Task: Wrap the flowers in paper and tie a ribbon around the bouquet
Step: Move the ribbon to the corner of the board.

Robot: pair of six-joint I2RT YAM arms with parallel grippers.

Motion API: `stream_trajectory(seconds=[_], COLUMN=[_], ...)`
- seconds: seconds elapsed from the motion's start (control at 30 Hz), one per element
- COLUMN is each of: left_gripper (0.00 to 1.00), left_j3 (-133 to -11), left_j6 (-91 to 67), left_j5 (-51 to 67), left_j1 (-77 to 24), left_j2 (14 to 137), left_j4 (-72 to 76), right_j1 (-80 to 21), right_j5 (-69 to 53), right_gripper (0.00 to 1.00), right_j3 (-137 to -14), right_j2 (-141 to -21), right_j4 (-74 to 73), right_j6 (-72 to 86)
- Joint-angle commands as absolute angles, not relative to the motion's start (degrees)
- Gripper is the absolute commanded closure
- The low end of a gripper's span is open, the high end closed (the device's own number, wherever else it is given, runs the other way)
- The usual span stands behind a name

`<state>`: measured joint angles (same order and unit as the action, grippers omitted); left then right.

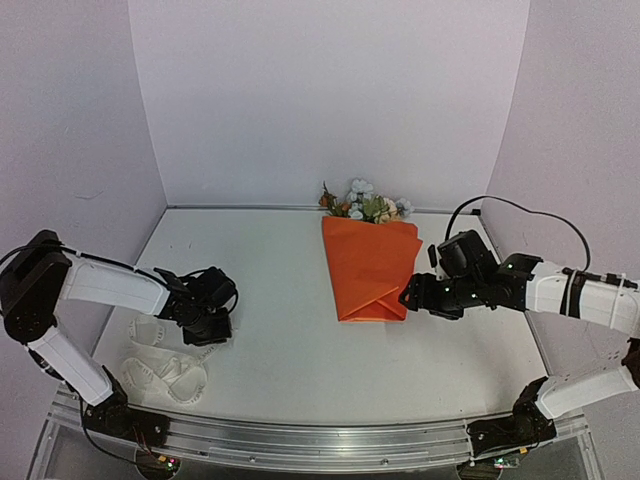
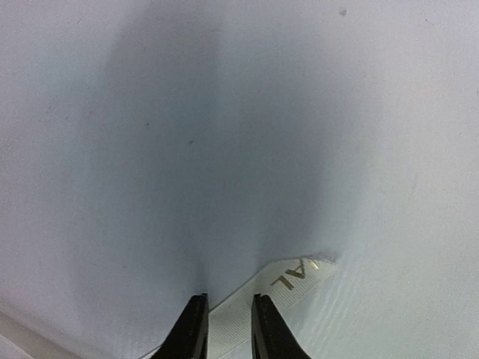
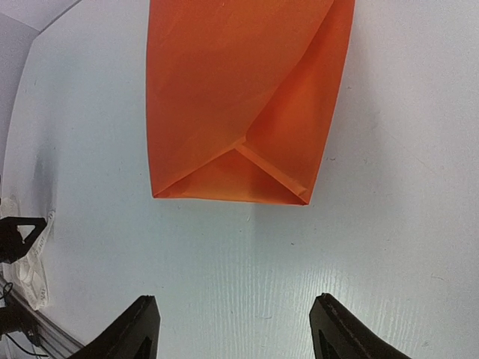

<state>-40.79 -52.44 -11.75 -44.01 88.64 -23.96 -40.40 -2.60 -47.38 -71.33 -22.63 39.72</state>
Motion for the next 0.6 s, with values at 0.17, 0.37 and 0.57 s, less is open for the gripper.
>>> stream_trajectory(seconds=[0.17, 0.37, 0.57], left_gripper=[0.98, 1.00, 0.95], left_j3=[-54.7, -65.8, -71.5], left_j6=[-46.4, -41.0, -40.3], left_j5=[-5.5, 1.5, 4.6], left_j1=[-52.3, -58.0, -60.6], left_j2=[100.9, 104.2, 105.1], left_j4=[-24.1, -19.4, -19.6], right_j1=[-42.3, -46.0, -51.3], right_j5=[-0.9, 0.0, 2.2], right_gripper=[0.34, 0.39, 0.39], right_j3=[-45.7, -45.7, -47.5], right_j2=[-69.0, -70.2, -74.1], right_j4=[-19.9, -19.0, -18.3], right_j6=[42.3, 44.2, 45.8])
